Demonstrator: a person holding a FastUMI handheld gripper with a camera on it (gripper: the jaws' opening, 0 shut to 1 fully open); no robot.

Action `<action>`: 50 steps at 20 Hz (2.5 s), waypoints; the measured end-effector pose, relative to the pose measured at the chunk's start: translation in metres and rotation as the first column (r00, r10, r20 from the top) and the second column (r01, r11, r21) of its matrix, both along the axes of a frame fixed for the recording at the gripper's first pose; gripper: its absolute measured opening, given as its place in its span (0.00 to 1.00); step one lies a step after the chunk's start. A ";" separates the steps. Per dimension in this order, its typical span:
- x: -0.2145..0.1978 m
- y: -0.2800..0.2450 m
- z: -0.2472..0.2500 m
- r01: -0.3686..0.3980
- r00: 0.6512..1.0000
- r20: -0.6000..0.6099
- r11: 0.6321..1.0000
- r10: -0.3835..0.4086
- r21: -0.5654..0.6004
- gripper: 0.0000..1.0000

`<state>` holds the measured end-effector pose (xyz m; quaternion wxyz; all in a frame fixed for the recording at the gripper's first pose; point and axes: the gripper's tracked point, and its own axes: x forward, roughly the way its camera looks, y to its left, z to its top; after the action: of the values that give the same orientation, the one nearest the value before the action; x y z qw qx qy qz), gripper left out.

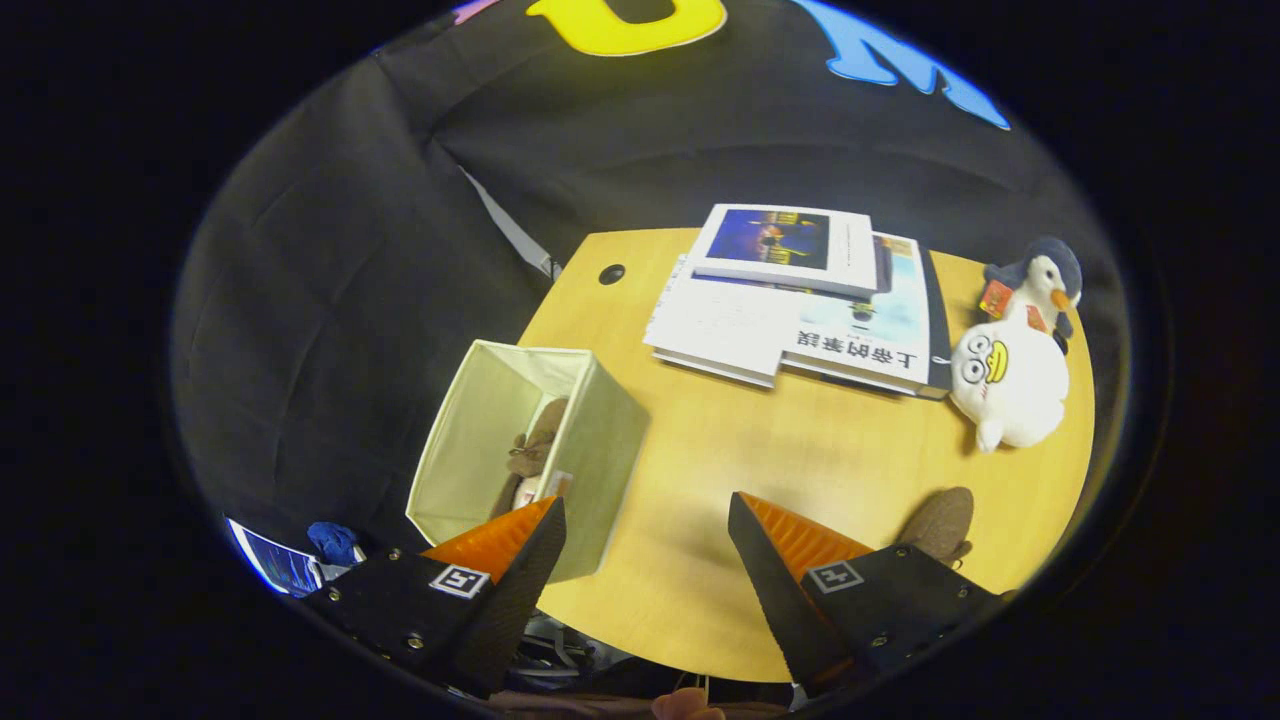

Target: Open the storage box then place both shoes into the box .Put the left shoe in first, then the right shoe, with the right side of both shoes facing outward in a uniform manner.

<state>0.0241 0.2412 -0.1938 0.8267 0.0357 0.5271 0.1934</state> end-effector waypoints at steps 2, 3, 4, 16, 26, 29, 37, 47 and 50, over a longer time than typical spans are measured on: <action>-0.002 -0.030 -0.001 0.036 0.999 0.009 0.999 -0.036 -0.007 0.99; -0.004 -0.043 -0.002 0.055 0.998 0.011 0.998 -0.055 -0.006 0.99; -0.006 -0.057 -0.003 0.077 0.997 0.014 0.997 -0.076 -0.007 0.99; -0.039 -0.221 -0.049 0.295 0.956 0.015 0.951 -0.295 -0.096 1.00; -0.086 -0.271 -0.115 0.258 0.947 -0.142 0.945 -0.289 -0.203 1.00; -0.081 -0.277 -0.138 0.244 0.943 -0.167 0.940 -0.287 -0.239 1.00; -0.064 -0.279 -0.179 0.283 0.914 -0.217 0.921 -0.344 -0.268 0.27; -0.051 -0.239 -0.136 0.215 0.929 -0.231 0.928 -0.290 -0.304 0.01; -0.043 -0.208 -0.117 0.183 0.944 -0.218 0.942 -0.248 -0.281 0.01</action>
<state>-0.0191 0.0336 -0.3104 0.7675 0.0106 0.6404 0.0250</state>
